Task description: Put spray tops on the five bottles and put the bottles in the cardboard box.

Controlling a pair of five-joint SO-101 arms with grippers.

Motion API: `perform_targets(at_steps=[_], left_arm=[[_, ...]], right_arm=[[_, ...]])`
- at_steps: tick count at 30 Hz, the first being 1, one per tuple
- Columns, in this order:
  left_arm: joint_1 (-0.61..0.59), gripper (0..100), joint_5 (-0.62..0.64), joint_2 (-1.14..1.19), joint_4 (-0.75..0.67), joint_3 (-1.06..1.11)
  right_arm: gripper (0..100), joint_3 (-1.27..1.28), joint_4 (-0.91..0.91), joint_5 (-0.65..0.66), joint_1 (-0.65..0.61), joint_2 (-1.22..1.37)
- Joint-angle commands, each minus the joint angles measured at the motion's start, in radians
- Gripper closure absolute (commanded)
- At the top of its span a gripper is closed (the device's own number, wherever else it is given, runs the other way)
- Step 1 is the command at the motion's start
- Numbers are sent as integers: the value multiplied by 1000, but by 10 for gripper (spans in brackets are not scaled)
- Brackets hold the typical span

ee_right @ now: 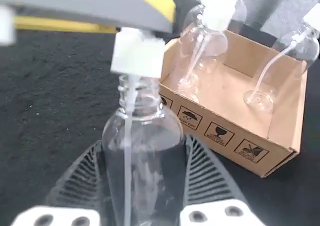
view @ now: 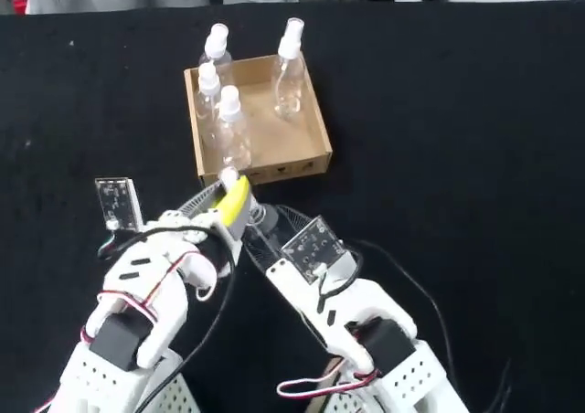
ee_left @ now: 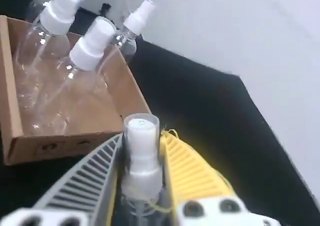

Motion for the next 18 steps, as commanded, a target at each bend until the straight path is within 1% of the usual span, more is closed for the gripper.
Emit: perform_targets(at_steps=[1,4,10,14,17,18], left_arm=[[25,970,-11,-2,-75,27],[10,970,-11,-2,-132,59],[15,970,-11,-3,-141,59],[18,970,-11,-3,-141,59],[18,965,-11,-3,-135,53],[18,948,-11,-3,-133,48]], right_arm=[[988,-19,-37,-14,49,-107],[988,-18,-35,-14,49,-107],[988,-18,-37,-14,55,-107],[988,-22,-40,-14,98,-107],[988,-24,-40,-58,110,-107],[988,-24,-41,-74,115,-107]])
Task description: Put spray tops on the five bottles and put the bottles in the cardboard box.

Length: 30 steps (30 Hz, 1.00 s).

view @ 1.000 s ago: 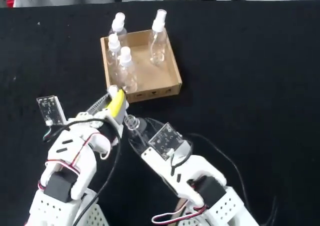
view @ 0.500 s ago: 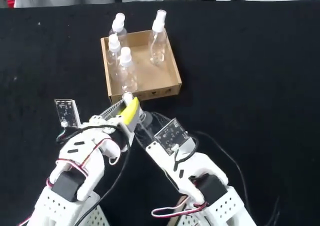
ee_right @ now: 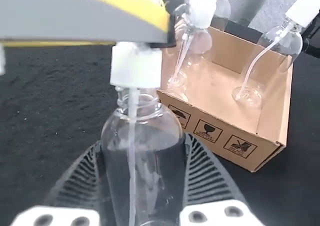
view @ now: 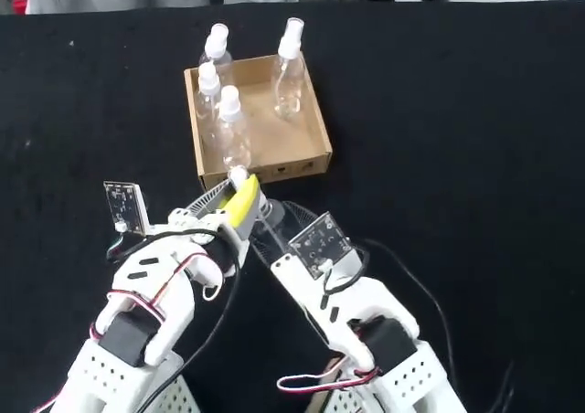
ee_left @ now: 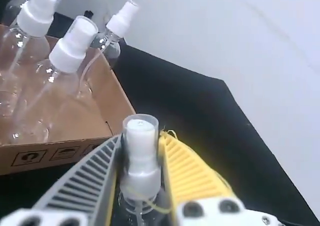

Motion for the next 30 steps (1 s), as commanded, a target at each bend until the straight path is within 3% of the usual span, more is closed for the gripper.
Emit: perform_targets(at_steps=[1,7,12,22,30], left_arm=[[5,922,-8,-11,-2,-21],[36,764,-2,-11,107,-62],[38,762,2,-11,189,-128],[36,762,3,-11,192,-154],[-107,762,77,-11,192,-217]], right_arm=[[988,-24,-43,-55,64,-107],[988,-15,-72,-61,68,-107],[988,-13,-72,-61,66,-107],[988,-5,-94,-60,68,-107],[988,-5,-144,-61,69,-107]])
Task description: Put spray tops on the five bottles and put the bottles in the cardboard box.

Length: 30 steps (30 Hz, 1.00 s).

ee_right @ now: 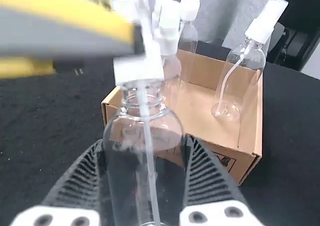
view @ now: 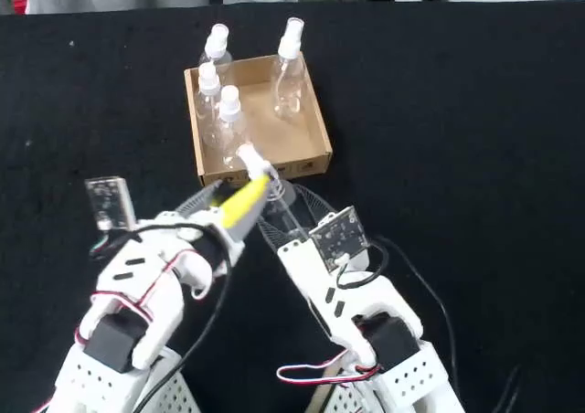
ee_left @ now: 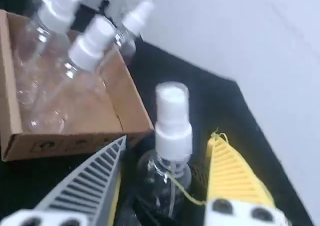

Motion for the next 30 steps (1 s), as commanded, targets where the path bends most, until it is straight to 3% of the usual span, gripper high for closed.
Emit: perform_targets(at_steps=[1,7,12,17,30], left_arm=[[-50,762,26,-12,0,-82],[-59,762,35,-37,0,-81],[-159,762,35,-178,-3,-44],[-242,762,35,-166,-14,-31],[-240,762,35,-166,-224,134]], right_arm=[[988,-5,-35,-6,21,-107],[988,-5,-35,-6,21,-107],[988,-12,-35,-2,21,-107],[988,-10,-80,-2,21,-107],[988,-51,-84,-8,12,-107]])
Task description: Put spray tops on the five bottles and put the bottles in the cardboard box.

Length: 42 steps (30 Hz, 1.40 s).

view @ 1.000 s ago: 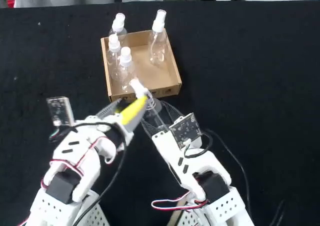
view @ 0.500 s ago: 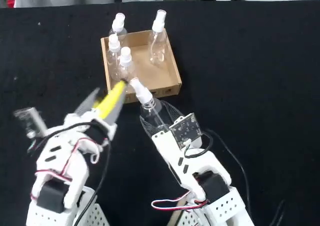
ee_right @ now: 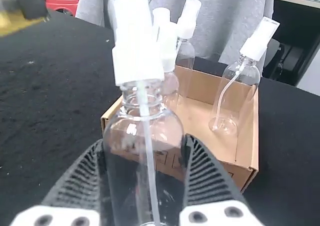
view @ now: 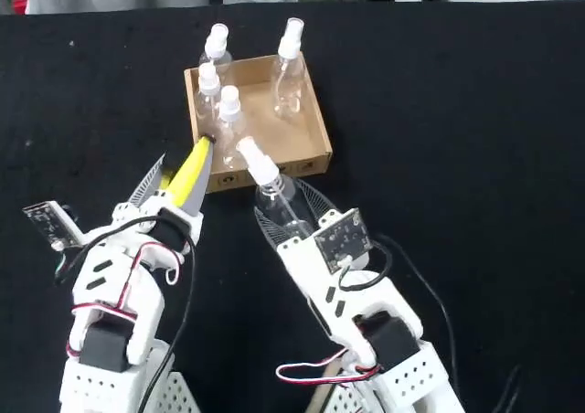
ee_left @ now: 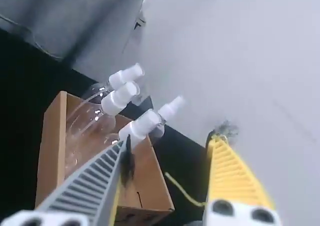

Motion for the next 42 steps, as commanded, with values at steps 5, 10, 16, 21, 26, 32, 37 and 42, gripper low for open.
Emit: perform_targets(at_steps=[5,10,16,21,26,32,37,42], left_arm=[[-18,762,-3,8,-40,-4],[-18,762,-5,8,-106,42],[-16,762,-5,8,-123,61],[-1,762,-40,8,-115,64],[71,762,-98,8,-121,107],[131,784,-133,5,-112,117],[166,845,-203,0,-112,107],[231,855,-239,0,-112,116]], right_arm=[[988,-61,-31,-8,12,-108],[988,-74,-23,-8,-61,-142],[988,-68,-21,-8,-110,-159],[988,-70,-23,-8,-112,-159],[988,-70,-28,-8,-112,-159],[987,-67,-28,-2,-112,-159],[987,-50,-31,2,-106,-157],[987,-47,-31,2,-104,-157]])
